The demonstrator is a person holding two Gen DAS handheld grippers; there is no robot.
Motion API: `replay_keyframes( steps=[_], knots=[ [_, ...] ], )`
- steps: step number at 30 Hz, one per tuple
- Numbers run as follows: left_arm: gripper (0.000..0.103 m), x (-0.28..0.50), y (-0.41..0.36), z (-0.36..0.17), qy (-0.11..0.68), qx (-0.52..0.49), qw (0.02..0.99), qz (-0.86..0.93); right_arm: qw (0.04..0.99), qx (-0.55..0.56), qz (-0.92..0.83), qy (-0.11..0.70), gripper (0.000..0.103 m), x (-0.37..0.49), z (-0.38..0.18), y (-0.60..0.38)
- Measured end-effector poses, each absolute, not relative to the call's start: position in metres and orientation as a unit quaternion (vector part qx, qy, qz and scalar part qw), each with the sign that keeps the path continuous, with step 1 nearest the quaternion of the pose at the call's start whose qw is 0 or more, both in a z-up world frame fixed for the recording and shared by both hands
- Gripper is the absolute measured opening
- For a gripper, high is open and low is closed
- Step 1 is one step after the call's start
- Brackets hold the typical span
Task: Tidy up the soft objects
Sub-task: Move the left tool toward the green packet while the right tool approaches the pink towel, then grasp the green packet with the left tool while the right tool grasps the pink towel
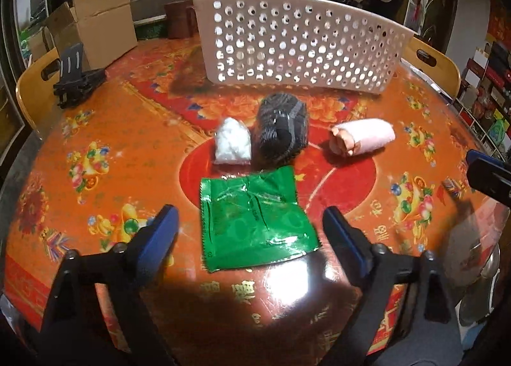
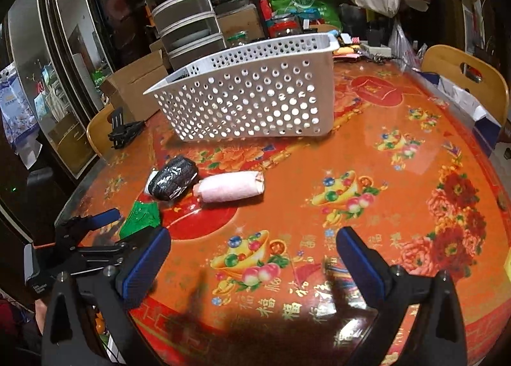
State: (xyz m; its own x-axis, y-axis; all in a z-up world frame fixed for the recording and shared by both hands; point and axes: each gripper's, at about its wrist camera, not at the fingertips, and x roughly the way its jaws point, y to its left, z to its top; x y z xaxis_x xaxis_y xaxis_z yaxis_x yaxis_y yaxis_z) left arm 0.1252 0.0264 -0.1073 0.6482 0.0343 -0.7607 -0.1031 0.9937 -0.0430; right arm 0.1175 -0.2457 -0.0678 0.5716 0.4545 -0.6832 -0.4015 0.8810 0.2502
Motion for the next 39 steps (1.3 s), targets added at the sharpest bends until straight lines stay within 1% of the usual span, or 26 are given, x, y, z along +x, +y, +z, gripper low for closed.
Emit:
replay_keyframes(
  steps=[3,4,5,7,9,11,17,19,23,24,25,26,31,34,36,39],
  knots=[
    [0.077,0.125,0.027,-0.109,0.417,-0.038,0.907,0.042,0.884,0.031,0.243,0.398,0.103,0.119,-0.070,-0.241],
    [0.071,0.124,0.027,-0.108,0.415,-0.039,0.908,0.042,0.884,0.029,0.242,0.398,0.103,0.119,-0.070,-0.240],
    [0.068,0.123,0.028,-0.108,0.413,-0.040,0.909,0.043,0.884,0.026,0.243,0.398,0.103,0.120,-0.071,-0.239],
    [0.066,0.121,0.029,-0.108,0.410,-0.040,0.910,0.042,0.883,0.025,0.244,0.399,0.103,0.121,-0.072,-0.236],
    [0.062,0.119,0.031,-0.107,0.406,-0.042,0.912,0.043,0.882,0.017,0.244,0.403,0.103,0.125,-0.074,-0.229],
    [0.052,0.117,0.034,-0.107,0.401,-0.043,0.914,0.043,0.879,0.010,0.243,0.409,0.103,0.129,-0.078,-0.222],
    [0.040,0.110,0.040,-0.104,0.389,-0.052,0.919,0.027,0.871,0.001,0.250,0.423,0.103,0.145,-0.091,-0.199],
    [0.039,0.109,0.040,-0.104,0.387,-0.055,0.920,0.026,0.870,-0.003,0.245,0.428,0.101,0.152,-0.095,-0.193],
    [0.032,0.105,0.043,-0.103,0.384,-0.060,0.921,0.023,0.867,-0.007,0.240,0.437,0.092,0.165,-0.103,-0.183],
    [0.028,0.105,0.043,-0.104,0.385,-0.060,0.921,0.024,0.867,-0.009,0.238,0.438,0.091,0.168,-0.104,-0.180],
    [0.012,0.105,0.045,-0.105,0.388,-0.063,0.919,0.020,0.866,-0.011,0.236,0.440,0.091,0.171,-0.105,-0.177],
    [0.009,0.105,0.047,-0.106,0.391,-0.072,0.917,0.011,0.866,-0.013,0.237,0.441,0.091,0.174,-0.107,-0.173],
    [0.009,0.103,0.049,-0.107,0.388,-0.072,0.919,0.013,0.865,-0.031,0.238,0.440,0.090,0.181,-0.109,-0.158],
    [0.008,0.101,0.051,-0.107,0.386,-0.077,0.919,0.008,0.867,-0.044,0.231,0.440,0.085,0.185,-0.110,-0.152],
    [0.008,0.100,0.052,-0.107,0.385,-0.078,0.920,0.006,0.868,-0.052,0.225,0.439,0.078,0.186,-0.110,-0.149],
    [0.008,0.099,0.052,-0.106,0.382,-0.076,0.921,0.005,0.868,-0.064,0.225,0.437,0.075,0.185,-0.110,-0.147]
  ],
)
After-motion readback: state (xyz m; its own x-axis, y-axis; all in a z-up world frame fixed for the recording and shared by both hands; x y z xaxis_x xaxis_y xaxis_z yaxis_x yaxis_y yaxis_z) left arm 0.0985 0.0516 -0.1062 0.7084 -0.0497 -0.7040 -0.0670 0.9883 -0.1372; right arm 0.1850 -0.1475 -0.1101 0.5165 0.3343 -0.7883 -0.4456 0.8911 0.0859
